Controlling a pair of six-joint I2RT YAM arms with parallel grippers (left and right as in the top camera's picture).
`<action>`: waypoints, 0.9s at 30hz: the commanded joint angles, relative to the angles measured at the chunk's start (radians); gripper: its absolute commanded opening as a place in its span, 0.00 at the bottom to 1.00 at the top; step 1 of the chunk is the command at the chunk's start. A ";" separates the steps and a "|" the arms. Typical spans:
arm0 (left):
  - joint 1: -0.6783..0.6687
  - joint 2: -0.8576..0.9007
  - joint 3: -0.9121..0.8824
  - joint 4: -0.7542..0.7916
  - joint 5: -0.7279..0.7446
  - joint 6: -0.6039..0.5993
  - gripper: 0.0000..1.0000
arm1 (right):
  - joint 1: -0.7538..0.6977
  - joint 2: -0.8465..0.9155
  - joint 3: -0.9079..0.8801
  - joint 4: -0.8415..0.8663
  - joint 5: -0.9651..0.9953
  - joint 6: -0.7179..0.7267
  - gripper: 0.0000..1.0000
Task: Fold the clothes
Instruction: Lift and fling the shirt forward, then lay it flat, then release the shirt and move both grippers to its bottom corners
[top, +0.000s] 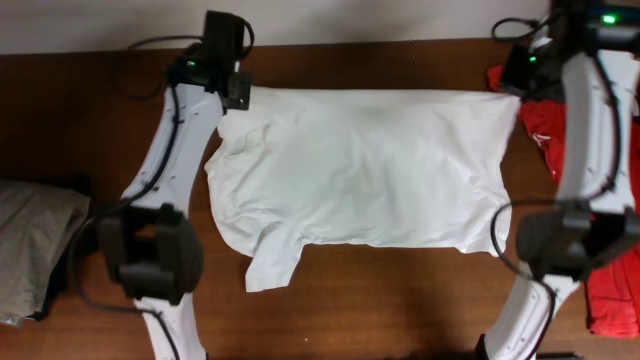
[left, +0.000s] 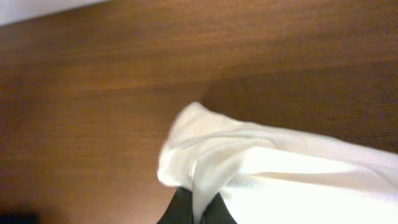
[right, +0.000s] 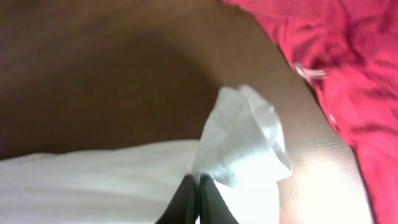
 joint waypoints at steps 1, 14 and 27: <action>0.058 0.060 0.007 0.084 -0.028 0.012 0.00 | 0.007 0.135 0.006 0.079 0.055 -0.013 0.04; 0.194 0.107 0.007 0.051 0.172 0.035 0.00 | 0.022 0.279 0.010 0.047 0.057 -0.046 0.04; 0.189 0.107 -0.002 -0.274 0.225 0.034 0.26 | 0.024 0.279 0.009 -0.182 -0.005 -0.066 0.04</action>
